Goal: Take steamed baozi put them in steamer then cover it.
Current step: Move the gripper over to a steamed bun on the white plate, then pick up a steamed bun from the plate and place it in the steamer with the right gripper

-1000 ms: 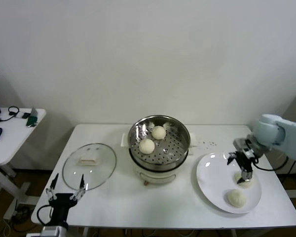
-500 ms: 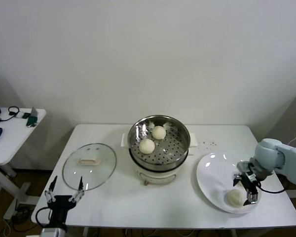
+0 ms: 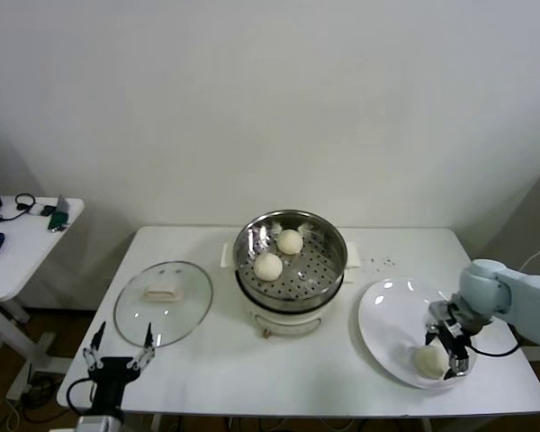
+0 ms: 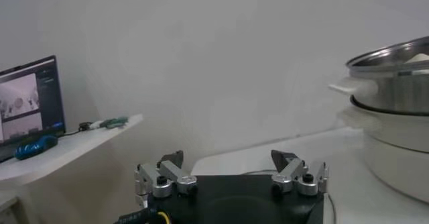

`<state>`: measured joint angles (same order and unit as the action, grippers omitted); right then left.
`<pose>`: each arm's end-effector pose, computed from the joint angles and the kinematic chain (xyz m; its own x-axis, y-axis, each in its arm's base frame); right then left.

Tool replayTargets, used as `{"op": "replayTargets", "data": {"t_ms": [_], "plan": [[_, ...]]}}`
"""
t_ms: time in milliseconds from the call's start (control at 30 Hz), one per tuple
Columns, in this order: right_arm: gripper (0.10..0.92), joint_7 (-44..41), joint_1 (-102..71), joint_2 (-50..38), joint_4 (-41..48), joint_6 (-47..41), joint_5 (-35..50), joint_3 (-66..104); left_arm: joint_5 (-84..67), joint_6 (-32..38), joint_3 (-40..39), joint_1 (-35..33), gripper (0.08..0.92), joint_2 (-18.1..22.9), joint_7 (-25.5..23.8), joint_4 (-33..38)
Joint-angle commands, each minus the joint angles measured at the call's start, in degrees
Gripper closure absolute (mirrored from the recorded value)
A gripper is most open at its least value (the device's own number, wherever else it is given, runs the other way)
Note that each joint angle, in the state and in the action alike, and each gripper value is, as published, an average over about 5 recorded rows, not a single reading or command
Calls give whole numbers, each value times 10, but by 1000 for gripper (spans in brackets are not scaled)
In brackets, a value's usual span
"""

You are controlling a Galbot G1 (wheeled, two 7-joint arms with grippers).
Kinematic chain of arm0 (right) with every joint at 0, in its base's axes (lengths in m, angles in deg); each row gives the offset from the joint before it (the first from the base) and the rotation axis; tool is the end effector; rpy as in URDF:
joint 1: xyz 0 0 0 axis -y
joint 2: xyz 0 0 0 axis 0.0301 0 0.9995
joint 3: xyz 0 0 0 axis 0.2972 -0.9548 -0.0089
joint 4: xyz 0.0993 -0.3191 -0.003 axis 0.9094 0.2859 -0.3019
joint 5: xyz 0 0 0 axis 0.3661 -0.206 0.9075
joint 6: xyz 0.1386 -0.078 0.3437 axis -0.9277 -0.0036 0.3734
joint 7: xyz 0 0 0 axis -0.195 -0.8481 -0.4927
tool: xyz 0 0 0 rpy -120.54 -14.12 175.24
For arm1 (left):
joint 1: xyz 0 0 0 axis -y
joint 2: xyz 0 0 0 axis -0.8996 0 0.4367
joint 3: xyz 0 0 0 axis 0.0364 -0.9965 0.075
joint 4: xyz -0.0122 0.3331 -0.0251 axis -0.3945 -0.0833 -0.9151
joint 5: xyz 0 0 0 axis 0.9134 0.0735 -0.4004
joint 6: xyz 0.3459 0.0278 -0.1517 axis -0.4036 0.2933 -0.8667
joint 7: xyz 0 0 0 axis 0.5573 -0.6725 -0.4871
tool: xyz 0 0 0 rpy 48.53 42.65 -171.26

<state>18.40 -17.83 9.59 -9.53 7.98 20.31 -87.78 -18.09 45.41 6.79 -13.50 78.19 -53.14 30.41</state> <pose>0.4409 -0.1789 -0.2509 0.0975 -0.0068 0.9952 -0.9883 -0.1187 0.0960 0.1585 0.0749 -0.3344 -0.9824 -0.1515 0.1089 -0.1175 0.9557 0.2698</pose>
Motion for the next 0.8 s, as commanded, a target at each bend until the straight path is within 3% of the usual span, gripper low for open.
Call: {"op": "replayTargets", "data": {"t_ms": [33,467,667,800], "plan": [[270,0,-11,8,9,1,-5,4,1,0,-1,-1,177,1,0,-1],[309,-4,41,17,7,24,1,-30,5,0,-6,0,177,0,0,-2],[306,-15,182,42,-11,56,27,-103,4,0,-6,0,177,-3,0,-1],[304,-28,314,90,-13,131,41,-167,4,1,-7,-2,177,-3,0,1]]}}
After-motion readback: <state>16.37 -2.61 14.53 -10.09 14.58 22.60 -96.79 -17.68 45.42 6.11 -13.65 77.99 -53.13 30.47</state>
